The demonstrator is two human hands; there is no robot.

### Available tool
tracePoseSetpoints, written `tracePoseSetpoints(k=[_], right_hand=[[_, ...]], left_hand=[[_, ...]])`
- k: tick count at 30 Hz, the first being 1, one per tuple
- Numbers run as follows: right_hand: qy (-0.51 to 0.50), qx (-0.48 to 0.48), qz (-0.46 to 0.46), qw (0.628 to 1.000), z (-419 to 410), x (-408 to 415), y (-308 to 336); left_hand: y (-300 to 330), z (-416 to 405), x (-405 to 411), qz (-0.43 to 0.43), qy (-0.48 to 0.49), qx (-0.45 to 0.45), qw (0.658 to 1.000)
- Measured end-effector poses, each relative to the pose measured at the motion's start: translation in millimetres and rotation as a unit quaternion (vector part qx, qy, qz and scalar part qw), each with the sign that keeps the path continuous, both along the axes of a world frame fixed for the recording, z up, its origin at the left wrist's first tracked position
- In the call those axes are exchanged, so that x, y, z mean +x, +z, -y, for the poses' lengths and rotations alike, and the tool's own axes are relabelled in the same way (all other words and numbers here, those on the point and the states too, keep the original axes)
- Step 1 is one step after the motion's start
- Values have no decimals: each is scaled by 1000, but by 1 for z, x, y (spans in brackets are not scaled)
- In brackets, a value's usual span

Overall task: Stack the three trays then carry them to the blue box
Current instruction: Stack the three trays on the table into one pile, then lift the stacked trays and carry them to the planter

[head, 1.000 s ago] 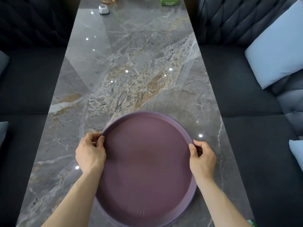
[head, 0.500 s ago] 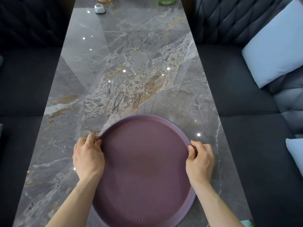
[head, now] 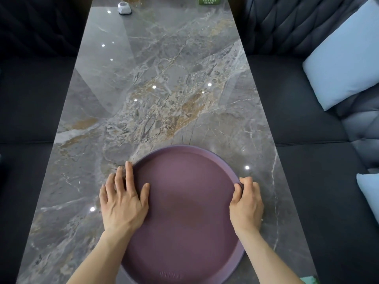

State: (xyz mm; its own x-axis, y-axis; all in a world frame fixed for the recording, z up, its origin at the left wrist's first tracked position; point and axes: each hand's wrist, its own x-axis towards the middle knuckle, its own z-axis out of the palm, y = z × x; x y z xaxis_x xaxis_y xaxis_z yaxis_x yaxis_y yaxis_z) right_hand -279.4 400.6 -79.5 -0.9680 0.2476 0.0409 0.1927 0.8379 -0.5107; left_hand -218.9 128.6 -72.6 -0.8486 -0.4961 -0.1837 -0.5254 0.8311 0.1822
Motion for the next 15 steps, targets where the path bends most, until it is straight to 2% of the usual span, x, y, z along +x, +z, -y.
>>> tracePoseSetpoints(k=[4, 6, 10, 12, 15], right_hand=[[-15, -7, 86, 996, 2, -2, 17], [-42, 11, 159, 986, -4, -3, 26], [-64, 12, 300, 952, -15, 9, 38], [-61, -36, 328, 942, -16, 15, 42], [-63, -110, 316, 940, -21, 16, 50]], left_hand=[[14, 12, 4, -2, 23, 69, 997], [21, 16, 11, -19, 90, 85, 992], [24, 17, 19, 32, 207, 138, 968], [25, 19, 17, 26, 224, 162, 961], [30, 21, 15, 3, 224, 170, 960]])
